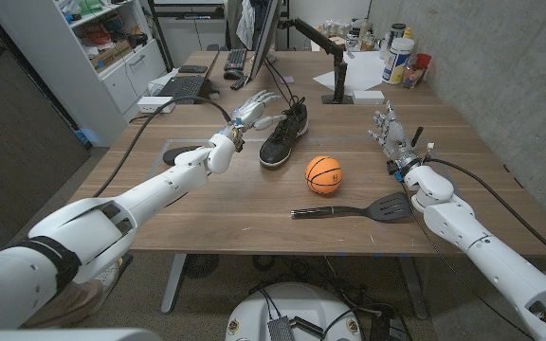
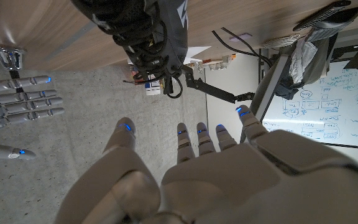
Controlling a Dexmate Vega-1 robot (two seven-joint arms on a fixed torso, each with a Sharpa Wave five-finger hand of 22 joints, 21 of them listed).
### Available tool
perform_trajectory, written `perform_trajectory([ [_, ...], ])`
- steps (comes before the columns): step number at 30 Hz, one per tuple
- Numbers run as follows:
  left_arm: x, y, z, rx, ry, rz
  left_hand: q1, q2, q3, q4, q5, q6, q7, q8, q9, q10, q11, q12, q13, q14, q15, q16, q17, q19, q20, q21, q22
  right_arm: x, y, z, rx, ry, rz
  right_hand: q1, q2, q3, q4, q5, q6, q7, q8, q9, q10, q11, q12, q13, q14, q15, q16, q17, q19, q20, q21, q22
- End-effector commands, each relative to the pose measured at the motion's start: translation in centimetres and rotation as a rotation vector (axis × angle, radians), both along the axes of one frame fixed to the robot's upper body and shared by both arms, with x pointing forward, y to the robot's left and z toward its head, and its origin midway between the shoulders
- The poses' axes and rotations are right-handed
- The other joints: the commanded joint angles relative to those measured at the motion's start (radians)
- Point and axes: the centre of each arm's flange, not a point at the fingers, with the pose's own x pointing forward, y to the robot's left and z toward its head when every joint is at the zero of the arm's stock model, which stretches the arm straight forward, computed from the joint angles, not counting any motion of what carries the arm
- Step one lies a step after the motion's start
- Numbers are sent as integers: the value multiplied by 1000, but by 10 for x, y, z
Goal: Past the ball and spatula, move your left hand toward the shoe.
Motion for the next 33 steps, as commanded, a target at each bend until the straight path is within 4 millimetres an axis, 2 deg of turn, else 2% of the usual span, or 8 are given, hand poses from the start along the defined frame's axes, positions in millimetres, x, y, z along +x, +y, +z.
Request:
perform_trajectory([
  [1, 6, -10, -3, 5, 8, -2, 10, -2, 2, 7, 1, 8, -3, -3, 5, 1, -4, -1, 3, 1, -1, 3, 4, 3, 0, 2, 3, 0, -3, -2, 0, 4, 1, 3, 8, -3, 2, 9, -3, -2, 3, 3, -1, 5, 3, 4, -6, 0, 3, 4, -4, 12, 4, 3],
  [33, 14, -23, -4, 32, 22, 1, 24, -1, 3, 9, 1, 13, -1, -4, 5, 1, -5, -3, 3, 2, -1, 2, 4, 7, 1, 1, 4, -1, -7, -2, 2, 3, -5, 4, 10, -7, 2, 9, -3, -2, 3, 3, 0, 3, 3, 4, -6, 0, 4, 4, -3, 12, 5, 3],
])
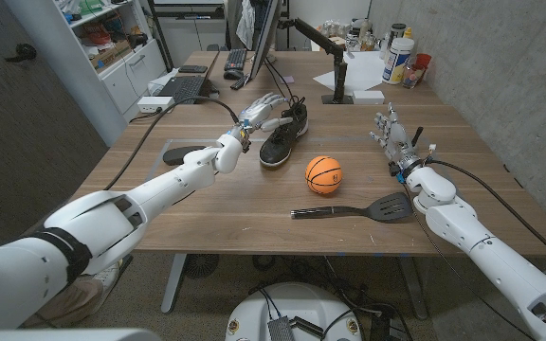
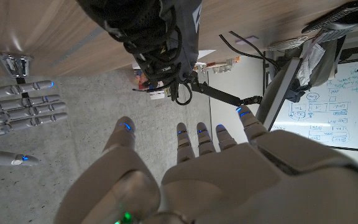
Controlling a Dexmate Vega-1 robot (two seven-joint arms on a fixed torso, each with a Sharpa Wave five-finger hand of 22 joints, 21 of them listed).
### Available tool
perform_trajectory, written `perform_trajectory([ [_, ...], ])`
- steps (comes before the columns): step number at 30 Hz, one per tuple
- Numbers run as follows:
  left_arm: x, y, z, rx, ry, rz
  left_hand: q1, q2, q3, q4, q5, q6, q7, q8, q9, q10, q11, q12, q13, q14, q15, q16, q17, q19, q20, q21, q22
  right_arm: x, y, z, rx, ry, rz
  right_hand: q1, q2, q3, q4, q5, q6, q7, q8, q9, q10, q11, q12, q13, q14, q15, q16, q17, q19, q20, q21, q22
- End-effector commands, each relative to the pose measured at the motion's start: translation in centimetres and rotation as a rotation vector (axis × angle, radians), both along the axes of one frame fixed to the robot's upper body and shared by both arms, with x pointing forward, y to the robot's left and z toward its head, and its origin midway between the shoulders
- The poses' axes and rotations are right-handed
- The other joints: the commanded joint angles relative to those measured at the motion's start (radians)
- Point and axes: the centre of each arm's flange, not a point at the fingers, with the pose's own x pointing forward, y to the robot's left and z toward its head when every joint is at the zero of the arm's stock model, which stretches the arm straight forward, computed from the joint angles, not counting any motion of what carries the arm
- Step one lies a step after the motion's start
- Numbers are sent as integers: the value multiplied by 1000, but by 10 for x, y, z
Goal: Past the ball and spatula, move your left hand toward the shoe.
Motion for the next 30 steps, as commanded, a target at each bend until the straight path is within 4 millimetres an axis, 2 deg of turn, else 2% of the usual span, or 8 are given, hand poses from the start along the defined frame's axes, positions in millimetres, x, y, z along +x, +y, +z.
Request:
perform_trajectory([
  [1, 6, -5, 0, 13, 10, 1, 12, 3, 1, 6, 1, 8, 4, 0, 5, 1, -5, -3, 1, 2, -1, 2, 3, 4, 5, 1, 1, -1, -2, 2, 1, -3, -5, 13, 1, -7, 2, 9, -2, -2, 3, 3, 0, 3, 3, 4, -6, 0, 3, 4, 4, 4, 5, 3],
  [18, 12, -17, 3, 31, 9, -4, 19, 3, 1, 7, 1, 14, 3, 1, 5, 4, -5, -3, 2, 2, -2, 2, 3, 8, 3, 2, 1, -1, -5, 3, 3, 0, -11, 14, 2, -8, 1, 9, -3, -2, 3, 3, -1, 4, 3, 4, -6, 0, 3, 4, 4, 5, 5, 3],
  [30, 14, -26, -3, 38, 3, -18, 24, 3, 1, 7, 1, 19, 1, 1, 5, 9, -5, -1, 2, 7, -4, 4, 3, 15, 0, 3, 1, 0, -7, 1, 4, -2, -10, 14, 3, -10, 1, 9, -2, -2, 3, 3, 0, 2, 3, 4, -6, 0, 3, 4, 4, 5, 4, 3],
])
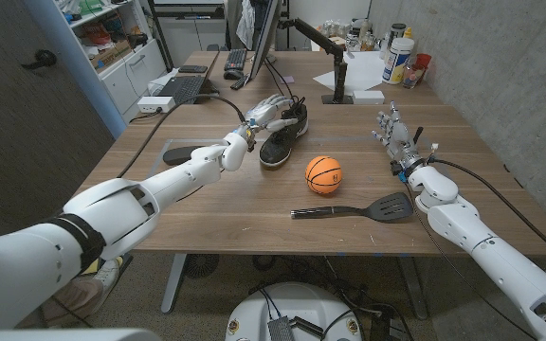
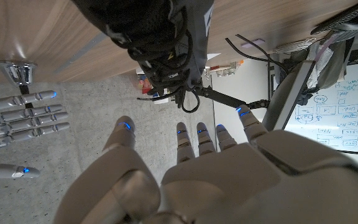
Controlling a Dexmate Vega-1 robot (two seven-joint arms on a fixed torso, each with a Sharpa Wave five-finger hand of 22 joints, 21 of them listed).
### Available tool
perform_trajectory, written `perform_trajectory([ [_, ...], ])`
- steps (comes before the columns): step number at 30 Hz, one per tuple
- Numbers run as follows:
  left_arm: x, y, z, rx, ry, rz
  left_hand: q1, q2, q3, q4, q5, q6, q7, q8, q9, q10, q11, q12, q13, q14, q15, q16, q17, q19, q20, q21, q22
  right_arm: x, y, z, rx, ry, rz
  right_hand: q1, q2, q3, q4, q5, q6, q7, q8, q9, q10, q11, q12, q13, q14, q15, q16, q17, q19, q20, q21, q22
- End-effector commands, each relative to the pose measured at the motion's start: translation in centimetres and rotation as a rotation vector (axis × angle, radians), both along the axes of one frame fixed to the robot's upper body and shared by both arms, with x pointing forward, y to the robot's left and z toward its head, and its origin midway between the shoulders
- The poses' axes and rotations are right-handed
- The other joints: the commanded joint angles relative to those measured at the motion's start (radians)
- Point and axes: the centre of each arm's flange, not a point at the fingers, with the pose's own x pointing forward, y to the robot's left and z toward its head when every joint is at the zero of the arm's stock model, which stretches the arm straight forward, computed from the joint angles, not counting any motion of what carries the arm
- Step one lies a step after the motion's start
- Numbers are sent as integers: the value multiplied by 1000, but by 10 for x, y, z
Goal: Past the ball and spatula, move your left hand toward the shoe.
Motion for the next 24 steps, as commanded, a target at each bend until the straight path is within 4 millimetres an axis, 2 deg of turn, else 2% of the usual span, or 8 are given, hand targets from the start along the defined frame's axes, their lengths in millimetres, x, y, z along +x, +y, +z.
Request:
perform_trajectory([
  [1, 3, -10, -6, 12, -4, -11, 10, -1, 1, 7, 1, 13, 1, 1, 6, 9, -5, -1, 2, 4, 0, 4, 3, 10, 6, 3, 2, 2, -3, -1, 5, 6, 3, 10, -1, -6, 5, 9, -2, -2, 3, 3, -1, 6, 3, 4, -6, 0, 4, 4, 4, 5, 4, 3],
  [24, 6, -17, -13, 39, -17, -22, 20, 0, 2, 8, 1, 19, -1, 1, 6, 18, -7, 1, 2, 9, -3, 4, 3, 19, 0, 4, 2, -1, -6, -1, 3, 11, -6, 10, 1, -8, 6, 9, 0, -2, 4, 3, 1, 7, 3, 4, -7, 2, 3, 4, 3, 6, 4, 3],
])
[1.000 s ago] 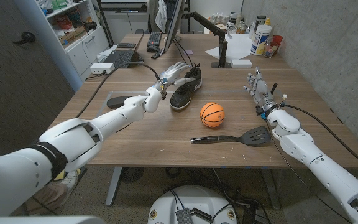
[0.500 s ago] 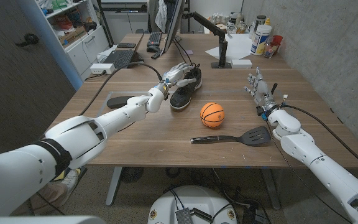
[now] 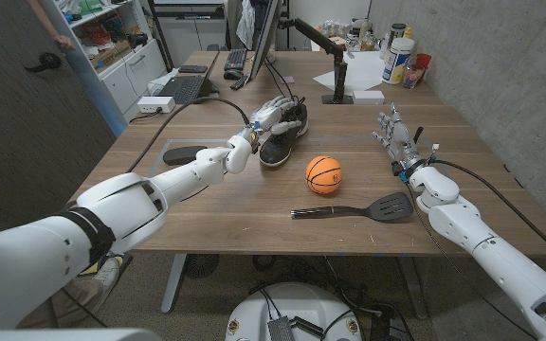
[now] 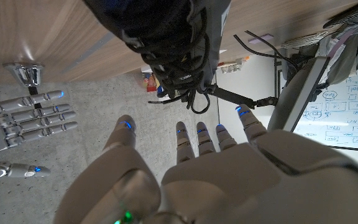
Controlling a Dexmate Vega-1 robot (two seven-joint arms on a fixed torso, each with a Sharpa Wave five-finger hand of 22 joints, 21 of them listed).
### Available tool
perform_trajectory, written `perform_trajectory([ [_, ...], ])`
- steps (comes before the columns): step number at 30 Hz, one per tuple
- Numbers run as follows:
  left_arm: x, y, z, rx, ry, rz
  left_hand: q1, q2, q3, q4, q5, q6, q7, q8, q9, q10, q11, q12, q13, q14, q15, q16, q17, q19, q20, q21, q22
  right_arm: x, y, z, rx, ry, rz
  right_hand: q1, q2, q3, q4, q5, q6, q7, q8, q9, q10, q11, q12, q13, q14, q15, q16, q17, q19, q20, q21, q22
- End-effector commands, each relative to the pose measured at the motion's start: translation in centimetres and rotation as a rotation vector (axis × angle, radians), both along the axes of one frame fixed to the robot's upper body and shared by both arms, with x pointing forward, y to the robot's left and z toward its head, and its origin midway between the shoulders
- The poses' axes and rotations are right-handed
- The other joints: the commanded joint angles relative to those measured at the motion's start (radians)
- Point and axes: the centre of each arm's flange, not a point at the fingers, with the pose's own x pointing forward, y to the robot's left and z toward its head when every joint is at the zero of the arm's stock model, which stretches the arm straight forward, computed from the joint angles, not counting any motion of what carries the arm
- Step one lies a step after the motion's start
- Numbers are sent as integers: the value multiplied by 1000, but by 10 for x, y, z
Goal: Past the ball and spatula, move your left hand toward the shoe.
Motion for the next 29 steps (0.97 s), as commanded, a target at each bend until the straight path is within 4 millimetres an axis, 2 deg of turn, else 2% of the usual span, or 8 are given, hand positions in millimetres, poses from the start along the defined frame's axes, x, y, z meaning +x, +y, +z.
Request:
perform_trajectory([
  [1, 2, -6, -4, 19, 2, -4, 12, 1, 2, 8, 1, 10, -3, 0, 6, 7, -3, 1, 2, 3, 3, 4, 3, 8, -1, 4, 2, -2, -3, -2, 0, 8, -6, 10, 1, -4, 1, 9, 0, -1, 4, 3, 2, 7, 4, 4, -6, 3, 3, 4, 3, 6, 4, 3],
  [29, 4, -7, -11, 28, 9, 4, 23, 2, 2, 9, 1, 18, -2, 1, 6, 15, -4, 2, 2, 6, 0, 4, 3, 13, -5, 3, 2, -1, -8, -1, 5, -2, -4, 10, 3, -7, 2, 9, 0, -1, 3, 3, 0, 5, 3, 4, -6, 2, 4, 4, 4, 6, 5, 3],
])
